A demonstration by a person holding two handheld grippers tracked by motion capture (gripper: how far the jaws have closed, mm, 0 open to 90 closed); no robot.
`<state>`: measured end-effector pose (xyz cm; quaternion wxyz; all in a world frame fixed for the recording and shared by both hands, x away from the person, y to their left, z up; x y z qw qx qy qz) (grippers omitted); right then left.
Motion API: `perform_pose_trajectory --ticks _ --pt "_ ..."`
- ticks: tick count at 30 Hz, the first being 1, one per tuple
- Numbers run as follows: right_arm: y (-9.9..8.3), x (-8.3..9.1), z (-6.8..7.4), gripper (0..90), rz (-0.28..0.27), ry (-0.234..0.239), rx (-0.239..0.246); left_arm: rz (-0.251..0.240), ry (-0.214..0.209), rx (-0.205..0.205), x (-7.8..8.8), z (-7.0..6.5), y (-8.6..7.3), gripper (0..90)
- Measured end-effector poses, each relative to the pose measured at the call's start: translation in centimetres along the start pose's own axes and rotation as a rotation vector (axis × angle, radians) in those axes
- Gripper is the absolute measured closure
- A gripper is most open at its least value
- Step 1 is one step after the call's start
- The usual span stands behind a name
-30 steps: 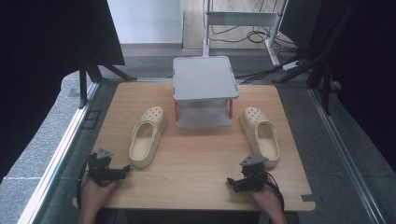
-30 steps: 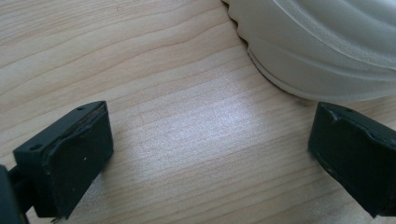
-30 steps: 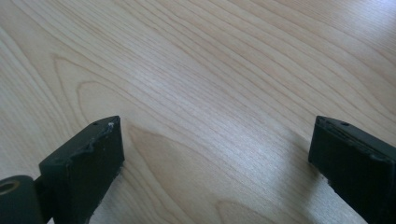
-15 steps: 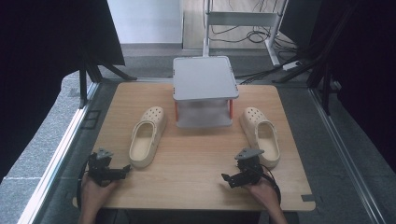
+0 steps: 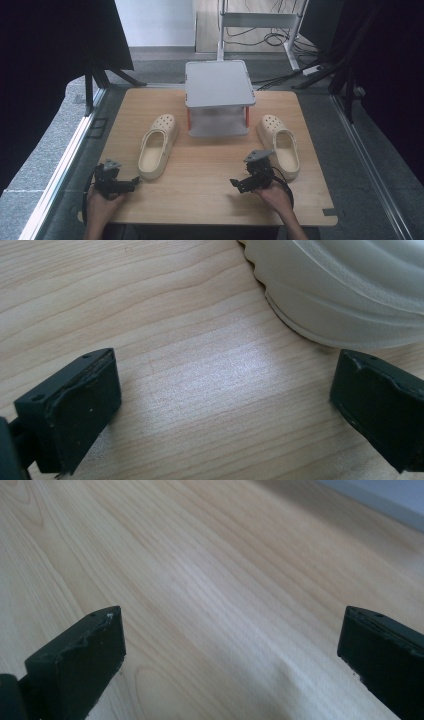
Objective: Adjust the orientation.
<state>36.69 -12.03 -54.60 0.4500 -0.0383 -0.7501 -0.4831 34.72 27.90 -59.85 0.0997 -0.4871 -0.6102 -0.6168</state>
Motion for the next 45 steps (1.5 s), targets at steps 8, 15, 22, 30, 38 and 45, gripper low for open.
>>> perform_pose_trajectory --ticks 8,15,22,30,38,45 --pt "2.3 -0.9 0.6 0.0 0.001 0.020 0.006 0.000 0.000 0.000 0.0 0.0 0.0 0.0" --pt "4.3 -2.2 1.7 0.0 0.039 0.039 0.040 0.000 0.000 0.000 0.0 0.0 0.0 0.0" --pt "6.9 -3.4 2.9 0.0 0.028 0.105 0.001 0.000 0.000 0.000 0.0 0.0 0.0 0.0" --pt "9.9 -5.1 4.1 0.0 0.023 0.129 -0.021 0.000 0.000 0.000 0.0 0.0 0.0 0.0" --pt "12.3 -6.7 5.1 3.7 0.026 0.108 0.024 0.003 0.000 -0.003 0.0 0.0 0.0 0.0" --pt "14.2 -8.1 6.2 5.8 0.031 0.119 0.031 0.002 0.000 -0.003 0.0 0.0 0.0 0.0"
Point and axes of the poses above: each handheld gripper's, and its own axes: x roughly backward along the jaws, y roughly out of its top, z roughly to its left, the point moved 10 cm from there along -x, roughly forward along the jaws, and after that the axes turned 14 degrees about -y, right-handed, at the moved point
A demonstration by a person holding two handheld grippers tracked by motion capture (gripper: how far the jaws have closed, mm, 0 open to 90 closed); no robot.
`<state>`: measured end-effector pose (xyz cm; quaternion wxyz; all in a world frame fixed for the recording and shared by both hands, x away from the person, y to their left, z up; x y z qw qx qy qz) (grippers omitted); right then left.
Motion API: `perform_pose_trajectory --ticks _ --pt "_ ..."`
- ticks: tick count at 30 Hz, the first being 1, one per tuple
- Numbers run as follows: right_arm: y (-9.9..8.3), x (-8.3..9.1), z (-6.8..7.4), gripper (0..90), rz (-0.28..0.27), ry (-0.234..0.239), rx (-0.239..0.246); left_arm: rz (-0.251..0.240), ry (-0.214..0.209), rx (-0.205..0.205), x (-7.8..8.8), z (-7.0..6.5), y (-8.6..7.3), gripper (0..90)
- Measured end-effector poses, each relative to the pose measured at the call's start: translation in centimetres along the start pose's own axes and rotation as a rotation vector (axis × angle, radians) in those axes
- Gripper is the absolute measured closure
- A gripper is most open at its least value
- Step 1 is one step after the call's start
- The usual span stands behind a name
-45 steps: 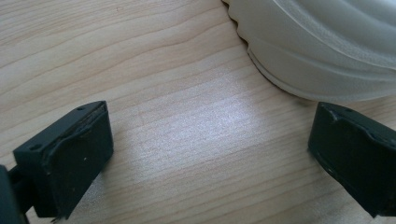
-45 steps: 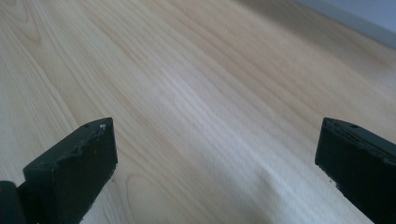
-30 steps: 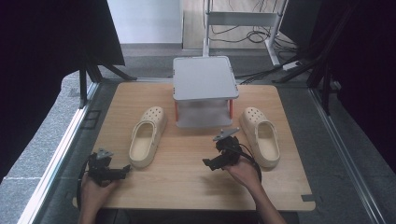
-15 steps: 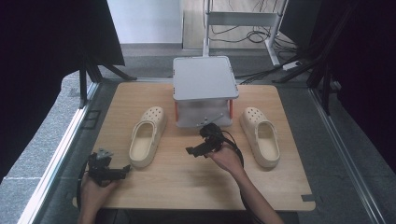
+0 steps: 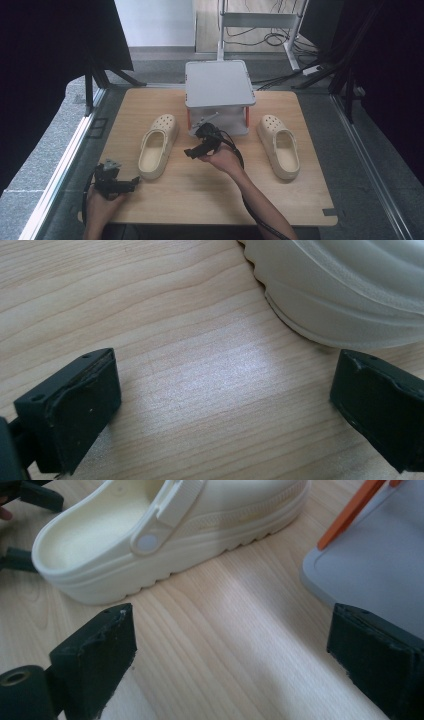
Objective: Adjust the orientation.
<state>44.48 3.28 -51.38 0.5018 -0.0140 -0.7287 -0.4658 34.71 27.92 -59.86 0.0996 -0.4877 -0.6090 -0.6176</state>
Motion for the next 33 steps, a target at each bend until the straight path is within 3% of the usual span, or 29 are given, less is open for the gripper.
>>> perform_pose_trajectory --ticks 15,26,30,33 --pt "4.3 -3.1 2.8 12.6 0.005 -0.011 0.037 0.001 -0.002 -0.001 0.0 0.0 0.0 0.0" --pt "6.5 -5.9 4.4 15.5 0.022 -0.036 0.016 0.001 -0.003 -0.003 0.0 0.0 0.0 0.0" --pt "7.0 -7.4 4.6 19.4 0.055 -0.065 0.009 0.000 -0.004 -0.003 0.0 0.0 0.0 0.0" --pt "6.9 -7.9 4.4 30.3 0.086 -0.100 0.021 0.001 -0.003 -0.005 0.0 0.0 0.0 0.0"
Point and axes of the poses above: each handheld gripper's, and its own axes: x roughly backward along the jaws, y roughly out of its top, z roughly to its left, the point moved 10 cm from there along -x, roughly forward along the jaws, and after that the axes turned 14 degrees about -y, right-handed, at the moved point
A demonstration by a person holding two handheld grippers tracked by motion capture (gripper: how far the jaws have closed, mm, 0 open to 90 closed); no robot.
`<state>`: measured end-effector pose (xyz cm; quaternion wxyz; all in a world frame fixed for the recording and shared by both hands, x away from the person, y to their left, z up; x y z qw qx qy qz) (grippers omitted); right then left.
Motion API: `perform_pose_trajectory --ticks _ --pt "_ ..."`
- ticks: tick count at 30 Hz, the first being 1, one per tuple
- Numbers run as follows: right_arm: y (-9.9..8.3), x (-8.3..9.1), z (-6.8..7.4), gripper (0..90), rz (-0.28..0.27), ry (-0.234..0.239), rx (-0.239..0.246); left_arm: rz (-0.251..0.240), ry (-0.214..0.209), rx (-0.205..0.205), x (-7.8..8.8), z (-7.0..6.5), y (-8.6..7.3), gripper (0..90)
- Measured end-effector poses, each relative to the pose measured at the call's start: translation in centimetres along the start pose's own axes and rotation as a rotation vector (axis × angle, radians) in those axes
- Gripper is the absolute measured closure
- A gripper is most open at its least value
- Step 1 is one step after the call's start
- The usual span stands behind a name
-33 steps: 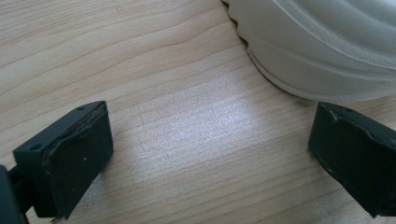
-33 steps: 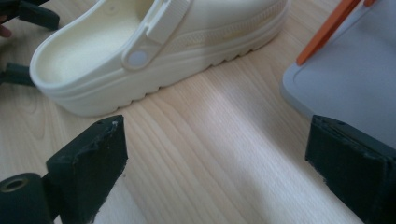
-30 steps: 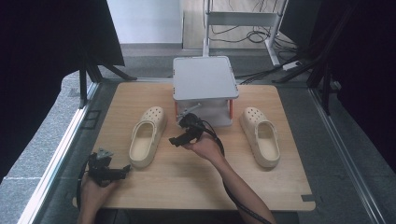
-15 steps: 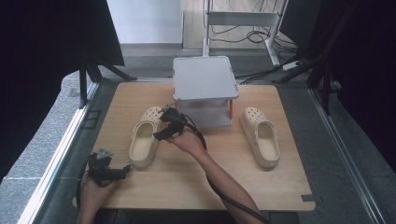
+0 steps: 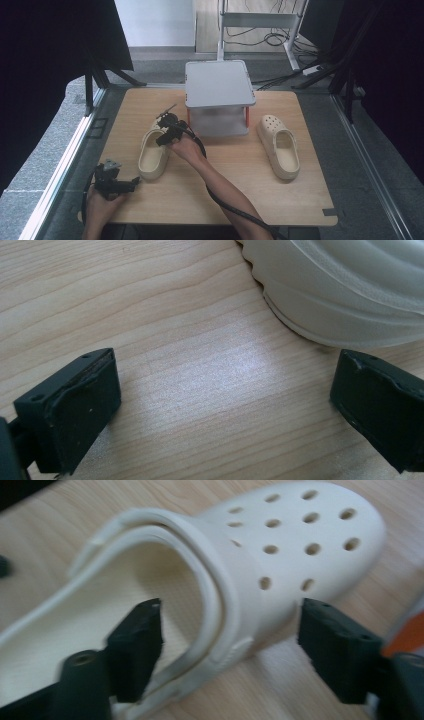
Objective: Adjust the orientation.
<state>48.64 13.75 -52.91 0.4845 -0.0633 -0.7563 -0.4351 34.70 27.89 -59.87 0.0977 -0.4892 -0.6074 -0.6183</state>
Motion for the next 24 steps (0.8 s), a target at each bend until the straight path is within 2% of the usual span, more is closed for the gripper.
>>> perform_pose_trajectory --ticks 1,3,4,6,7,8,10,12,15,21,24 --pt "-0.1 0.0 -0.2 33.7 0.012 -0.016 0.002 0.000 0.000 0.000 0.0 0.0 0.0 0.0" --pt "-0.1 0.2 -0.1 41.7 0.023 0.014 -0.017 0.000 -0.001 0.000 0.0 0.0 0.0 0.0" --pt "-0.1 0.4 -0.2 46.3 0.030 0.012 -0.023 0.001 -0.001 0.000 0.0 0.0 0.0 0.0" --pt "-0.2 0.7 -0.4 55.8 0.037 -0.019 -0.012 0.001 -0.002 0.001 0.0 0.0 0.0 0.0" --pt "-0.2 0.7 -0.4 55.8 0.037 -0.019 -0.012 0.001 -0.002 0.001 0.0 0.0 0.0 0.0" --pt "-0.2 1.1 -1.0 67.5 0.051 -0.049 -0.020 0.001 -0.003 0.001 0.0 0.0 0.0 0.0" --pt "-0.3 1.3 -1.7 73.8 0.061 -0.089 -0.019 -0.001 -0.002 0.002 0.0 0.0 0.0 0.0" --pt "-0.5 1.5 -2.3 75.5 0.064 -0.094 -0.026 0.001 -0.002 0.000 0.0 0.0 0.0 0.0" --pt "-0.6 1.8 -2.6 76.5 0.063 -0.119 -0.002 0.000 -0.002 0.001 0.0 0.0 0.0 0.0" --pt "-0.5 2.9 -2.5 76.6 0.049 -0.098 0.017 0.001 -0.003 0.000 0.0 0.0 0.0 0.0" --pt "-0.6 4.3 -2.5 76.5 0.029 -0.072 0.043 -0.001 -0.003 0.002 0.0 0.0 0.0 0.0"
Point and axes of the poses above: each handheld gripper's, and its own axes: x roughly backward along the jaws, y roughly out of its top, z roughly to its left, the point moved 10 cm from there along -x, roughly forward along the jaws, and after that the axes turned 14 degrees about -y, right-handed, at the moved point
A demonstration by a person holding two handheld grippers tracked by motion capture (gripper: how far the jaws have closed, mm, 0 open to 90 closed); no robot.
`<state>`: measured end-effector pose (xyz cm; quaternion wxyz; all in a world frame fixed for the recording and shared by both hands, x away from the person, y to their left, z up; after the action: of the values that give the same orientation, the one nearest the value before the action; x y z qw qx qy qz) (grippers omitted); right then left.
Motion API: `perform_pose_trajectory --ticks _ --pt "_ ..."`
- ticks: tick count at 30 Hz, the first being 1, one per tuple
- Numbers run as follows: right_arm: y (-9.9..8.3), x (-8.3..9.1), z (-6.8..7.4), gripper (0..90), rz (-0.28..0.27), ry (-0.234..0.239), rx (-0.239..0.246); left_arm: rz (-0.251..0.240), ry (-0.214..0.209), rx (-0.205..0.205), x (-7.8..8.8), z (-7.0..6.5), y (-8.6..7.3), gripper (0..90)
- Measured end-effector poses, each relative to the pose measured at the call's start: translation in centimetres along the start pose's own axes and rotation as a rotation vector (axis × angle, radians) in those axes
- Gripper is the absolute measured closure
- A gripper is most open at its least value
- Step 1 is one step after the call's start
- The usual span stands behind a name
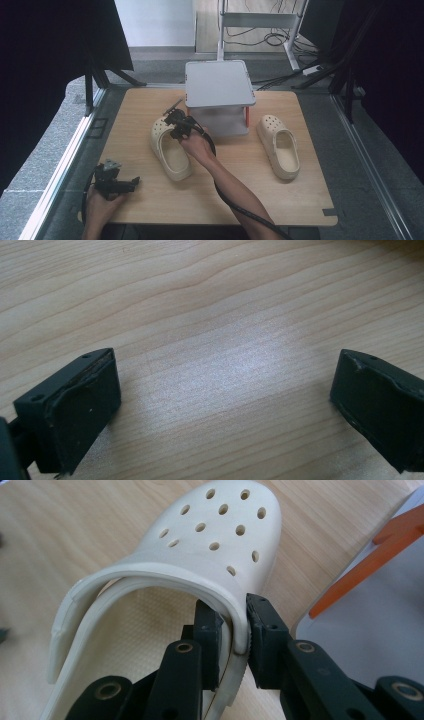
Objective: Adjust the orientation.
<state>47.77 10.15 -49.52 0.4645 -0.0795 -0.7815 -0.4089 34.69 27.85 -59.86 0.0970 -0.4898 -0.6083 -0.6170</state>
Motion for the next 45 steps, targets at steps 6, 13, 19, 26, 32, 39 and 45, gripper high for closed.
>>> perform_pose_trajectory --ticks 6,13,19,26,32,39,45 --pt "-1.1 2.5 -0.2 76.4 -0.023 0.054 0.037 0.001 0.002 -0.003 0.0 0.0 0.0 0.0" --pt "-2.9 5.4 -0.6 76.2 -0.047 0.109 0.058 0.001 0.003 -0.003 0.0 0.0 0.0 0.0" --pt "-4.6 7.9 -0.7 76.1 -0.079 0.151 0.079 0.001 0.002 -0.003 0.0 0.0 0.0 0.0" --pt "-6.9 10.7 -0.2 76.0 -0.103 0.183 0.098 0.001 0.002 -0.003 0.0 0.0 0.0 0.0" --pt "-9.5 12.1 0.7 76.0 -0.119 0.214 0.125 0.002 0.001 -0.002 0.0 0.0 0.0 0.0" --pt "-13.0 11.8 1.0 75.8 -0.122 0.219 0.175 0.002 0.001 -0.002 0.0 0.0 0.0 0.0" --pt "-15.9 10.9 1.0 75.5 -0.094 0.232 0.188 0.003 0.002 -0.002 0.0 0.0 0.0 0.0"
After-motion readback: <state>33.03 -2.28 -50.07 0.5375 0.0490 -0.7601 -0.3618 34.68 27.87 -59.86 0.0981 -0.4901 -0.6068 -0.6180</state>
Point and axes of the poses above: each handheld gripper's, and its own axes: x roughly backward along the jaws, y roughly out of its top, z roughly to its left, the point moved 10 cm from there along -x, roughly forward along the jaws, and after that the axes turned 14 degrees about -y, right-handed, at the moved point
